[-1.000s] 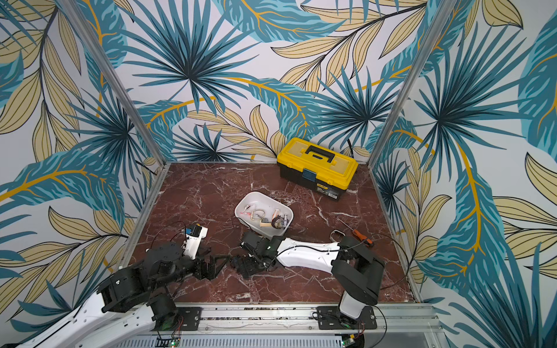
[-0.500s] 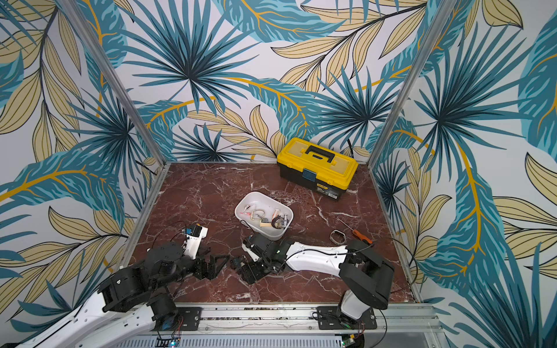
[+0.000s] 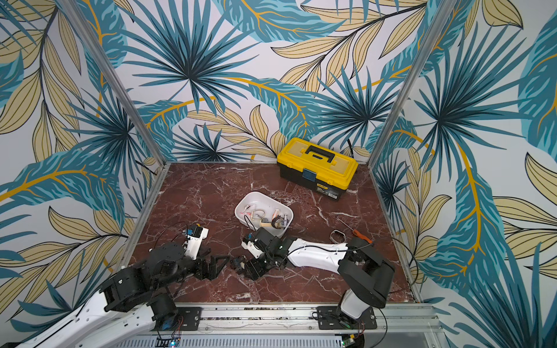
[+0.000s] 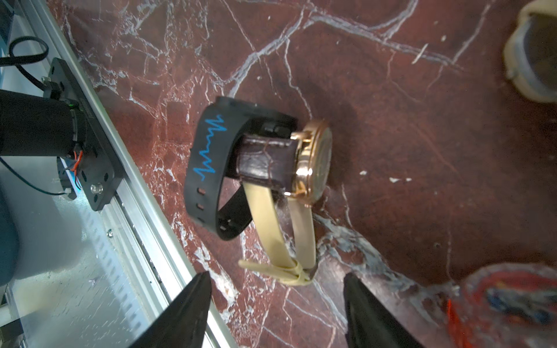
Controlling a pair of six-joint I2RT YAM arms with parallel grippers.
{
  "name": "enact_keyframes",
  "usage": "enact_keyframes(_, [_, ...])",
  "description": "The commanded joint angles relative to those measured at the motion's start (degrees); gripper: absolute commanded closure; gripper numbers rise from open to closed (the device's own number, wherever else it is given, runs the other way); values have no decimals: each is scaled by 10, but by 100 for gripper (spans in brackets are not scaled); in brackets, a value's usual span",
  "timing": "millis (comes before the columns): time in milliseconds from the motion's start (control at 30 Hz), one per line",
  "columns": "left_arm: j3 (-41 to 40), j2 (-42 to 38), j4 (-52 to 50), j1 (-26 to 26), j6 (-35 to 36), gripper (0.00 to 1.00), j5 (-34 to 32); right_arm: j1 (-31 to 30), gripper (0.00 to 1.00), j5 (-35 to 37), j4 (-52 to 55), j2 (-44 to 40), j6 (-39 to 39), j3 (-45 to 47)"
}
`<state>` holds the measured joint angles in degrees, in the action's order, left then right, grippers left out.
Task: Put the watch into the storage box
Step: Pick up the watch at the center of the board.
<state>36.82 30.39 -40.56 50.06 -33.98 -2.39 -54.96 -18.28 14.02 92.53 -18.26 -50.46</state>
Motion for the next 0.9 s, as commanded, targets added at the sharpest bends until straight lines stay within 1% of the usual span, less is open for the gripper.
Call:
enact_keyframes(0, [-11,2,-2,2,-1,0,-5,6,31,-27,-10,23,23,-2])
enact_keyframes(200, [-11,2,-3,2,-1,0,-5,10,43,-41,-10,61,34,-26])
enact_keyframes(267, [-11,2,-3,2,-1,0,-5,12,44,-44,-31,65,33,-29])
enact_keyframes(333, [-11,2,-3,2,-1,0,-6,13,50,-50,-42,64,32,-28])
enact_keyframes(500, [-12,2,-2,2,1,0,-5,13,60,-65,-63,69,31,-23])
enact_keyframes(567, [-13,2,-1,2,1,0,-5,14,68,-75,-86,71,25,-14])
enact_keyframes(633, [-15,2,0,2,1,0,-5,15,74,-88,-100,76,19,-11])
enact_keyframes(767, [-15,2,1,2,2,0,-6,15,90,-101,-108,82,11,-7])
enact_keyframes(867, [-15,2,1,2,3,0,-4,15,96,-108,-124,71,-3,5])
